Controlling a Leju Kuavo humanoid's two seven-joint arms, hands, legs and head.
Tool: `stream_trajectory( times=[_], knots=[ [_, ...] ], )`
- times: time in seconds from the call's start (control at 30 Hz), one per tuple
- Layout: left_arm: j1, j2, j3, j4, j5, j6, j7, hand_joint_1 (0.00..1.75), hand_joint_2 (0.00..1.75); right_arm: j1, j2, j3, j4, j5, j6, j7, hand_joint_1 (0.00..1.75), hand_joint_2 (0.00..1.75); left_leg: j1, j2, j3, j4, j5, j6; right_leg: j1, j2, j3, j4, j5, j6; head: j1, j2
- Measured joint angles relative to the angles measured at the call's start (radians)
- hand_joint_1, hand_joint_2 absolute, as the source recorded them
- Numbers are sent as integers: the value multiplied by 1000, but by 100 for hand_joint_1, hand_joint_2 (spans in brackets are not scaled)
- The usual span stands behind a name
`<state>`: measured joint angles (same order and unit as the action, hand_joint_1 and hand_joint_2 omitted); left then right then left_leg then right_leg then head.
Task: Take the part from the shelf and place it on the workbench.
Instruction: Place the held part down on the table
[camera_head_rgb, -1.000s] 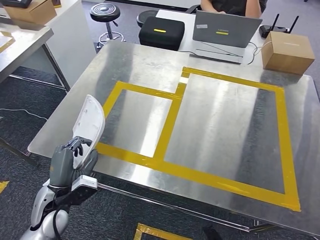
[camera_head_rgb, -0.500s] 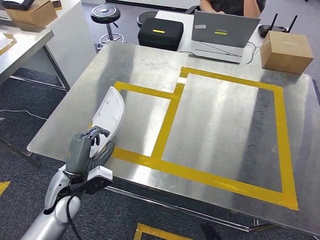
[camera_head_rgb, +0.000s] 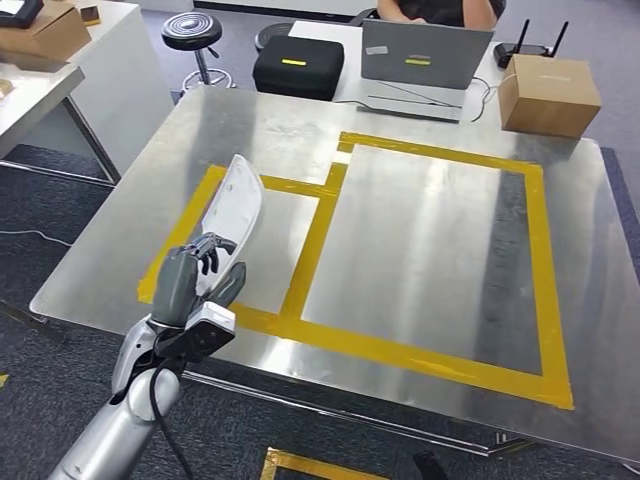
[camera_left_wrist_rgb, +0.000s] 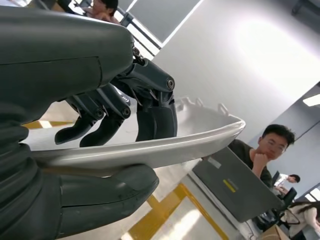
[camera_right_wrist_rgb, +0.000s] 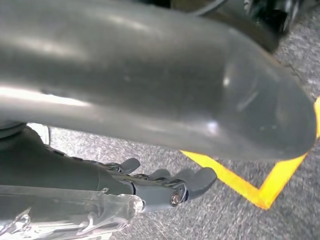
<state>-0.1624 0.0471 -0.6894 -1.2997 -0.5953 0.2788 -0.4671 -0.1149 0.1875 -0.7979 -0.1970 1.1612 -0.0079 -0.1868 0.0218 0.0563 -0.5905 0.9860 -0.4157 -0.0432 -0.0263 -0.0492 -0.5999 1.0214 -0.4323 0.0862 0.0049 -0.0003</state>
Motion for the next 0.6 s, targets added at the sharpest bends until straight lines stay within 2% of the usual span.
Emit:
stream_trajectory(
  times=[0.07, 0.13, 0.2, 0.27, 0.3, 0.33, 0.37, 0.43, 0.47, 0.53, 0.6],
  knots=[
    [-3, -3, 1, 4, 0, 0, 0, 175, 175, 0, -1, 0, 0, 0, -1, 0, 0, 0, 0, 12, 2, -3, 2, -11, 3, 19, -7, 3, -2, -25, -5, 0],
    [-6, -6, 2, 8, 1, 0, 1, 175, 175, 2, -2, -1, 0, 0, -2, 0, 0, 0, 5, 6, -1, 10, -15, -20, 4, 37, -11, 4, 2, -43, -7, 0],
    [-9, -7, 5, 12, 5, 1, 4, 175, 175, 3, -3, -2, 0, 0, -3, 0, 0, 0, 5, -25, -39, 99, -74, -23, 3, 57, -12, 2, 6, -56, -11, 0],
    [-10, -7, 12, 19, 8, 5, 11, 175, 175, 6, -3, -2, 0, -3, -5, -5, 0, 0, 2, -45, -105, 240, -138, -19, 6, 76, -14, 2, 8, -63, -14, 0],
    [-11, -7, 17, 24, 6, 8, 16, 175, 175, 10, -4, -2, 0, -6, -6, -10, 0, 0, 1, -48, -129, 286, -150, -16, 9, 86, -14, 2, 8, -64, -14, 0],
    [-11, -7, 23, 29, 3, 15, 21, 175, 175, 14, -4, -3, 0, -10, -7, -17, 0, 0, -1, -50, -136, 298, -143, -12, 10, 95, -15, 2, 8, -64, -14, 0],
    [-13, -8, 30, 34, 1, 23, 25, 175, 175, 20, -5, -4, 0, -13, -9, -22, 0, 0, -3, -51, -125, 270, -118, -6, 12, 103, -14, 2, 8, -64, -14, 0],
    [-21, -9, 47, 43, -1, 38, 29, 175, 175, 29, -7, -5, 0, -17, -16, -23, 0, 0, -6, -57, -64, 146, -51, 6, 15, 115, -13, 3, 8, -62, -14, 0],
    [-27, -11, 55, 49, -2, 43, 31, 175, 175, 32, -8, -6, 0, -17, -19, -19, 0, 0, -7, -61, -35, 85, -30, 9, 17, 119, -15, 5, 7, -58, -14, 0],
    [-38, -18, 68, 61, -5, 48, 35, 175, 175, 37, -14, -8, 0, -20, -22, -12, 0, 0, -7, -67, -8, 21, -16, 6, 23, 121, -20, 9, 5, -60, -12, 0],
    [-48, -27, 79, 81, -11, 50, 42, 175, 175, 41, -19, -13, 0, -23, -19, -10, 0, 0, -7, -70, -9, 14, -14, 2, 24, 117, -22, 6, 6, -68, -11, 0]
  ],
)
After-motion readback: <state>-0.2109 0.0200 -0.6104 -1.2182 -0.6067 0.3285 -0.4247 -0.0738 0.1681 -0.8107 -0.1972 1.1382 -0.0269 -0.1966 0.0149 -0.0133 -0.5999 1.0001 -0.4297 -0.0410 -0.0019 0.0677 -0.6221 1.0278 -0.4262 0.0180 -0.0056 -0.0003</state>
